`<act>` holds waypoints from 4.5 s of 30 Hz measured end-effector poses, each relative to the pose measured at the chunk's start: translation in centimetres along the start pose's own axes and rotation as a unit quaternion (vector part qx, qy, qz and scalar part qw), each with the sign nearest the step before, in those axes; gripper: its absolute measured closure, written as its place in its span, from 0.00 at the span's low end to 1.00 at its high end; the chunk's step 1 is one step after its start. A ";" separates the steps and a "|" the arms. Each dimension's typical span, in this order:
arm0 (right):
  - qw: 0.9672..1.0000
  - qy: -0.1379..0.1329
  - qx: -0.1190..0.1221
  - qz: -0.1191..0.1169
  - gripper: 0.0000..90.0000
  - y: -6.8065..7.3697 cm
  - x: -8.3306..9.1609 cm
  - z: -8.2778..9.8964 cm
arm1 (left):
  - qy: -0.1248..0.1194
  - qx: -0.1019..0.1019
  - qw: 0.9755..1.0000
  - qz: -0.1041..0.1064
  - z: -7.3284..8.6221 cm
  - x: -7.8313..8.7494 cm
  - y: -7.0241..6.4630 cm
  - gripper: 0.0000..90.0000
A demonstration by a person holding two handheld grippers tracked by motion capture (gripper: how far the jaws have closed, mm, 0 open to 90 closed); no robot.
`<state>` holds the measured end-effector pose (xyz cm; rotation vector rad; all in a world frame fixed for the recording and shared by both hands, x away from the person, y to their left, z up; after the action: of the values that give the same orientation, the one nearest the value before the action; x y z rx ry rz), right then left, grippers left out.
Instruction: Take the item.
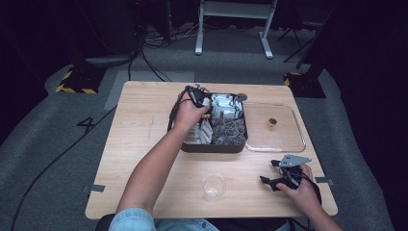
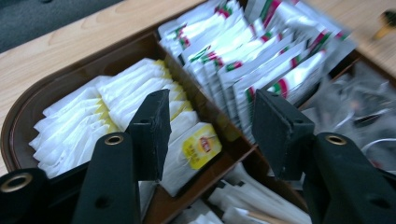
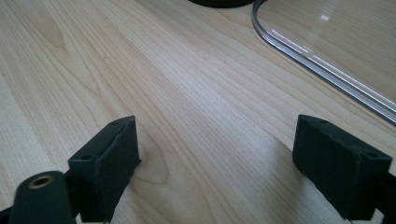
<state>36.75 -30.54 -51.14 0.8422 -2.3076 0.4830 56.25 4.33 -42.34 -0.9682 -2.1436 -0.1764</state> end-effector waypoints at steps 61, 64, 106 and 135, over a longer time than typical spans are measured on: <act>1.000 0.000 0.000 0.000 0.16 0.0 0.0 0.0 | 0.135 -0.027 0.990 -0.013 0.0 -3.4 1.4 1.00; 1.000 0.000 0.000 0.000 0.16 0.0 0.0 0.0 | 0.134 -0.031 0.990 -0.014 -0.1 -3.2 1.3 1.00; 1.000 -0.002 0.009 -0.011 0.17 -0.2 0.1 0.1 | -0.039 -0.074 0.993 0.085 -1.5 9.9 -0.9 1.00; 1.000 -0.003 0.012 -0.014 0.17 -0.3 0.1 0.1 | -0.095 -0.155 0.969 0.169 5.4 18.0 -10.1 1.00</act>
<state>36.86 -30.88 -51.14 0.8881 -2.2956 0.4982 38.50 9.97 -31.88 -1.5731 -2.1183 -0.2651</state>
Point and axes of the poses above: each handheld gripper's, and its own axes: x roughly backward along the jaws, z roughly out of its underside, y roughly to its left, the point moved 1 cm from there along -x, roughly forward along the jaws, and after that the axes turned 10 degrees about z, right-handed, at the moved point
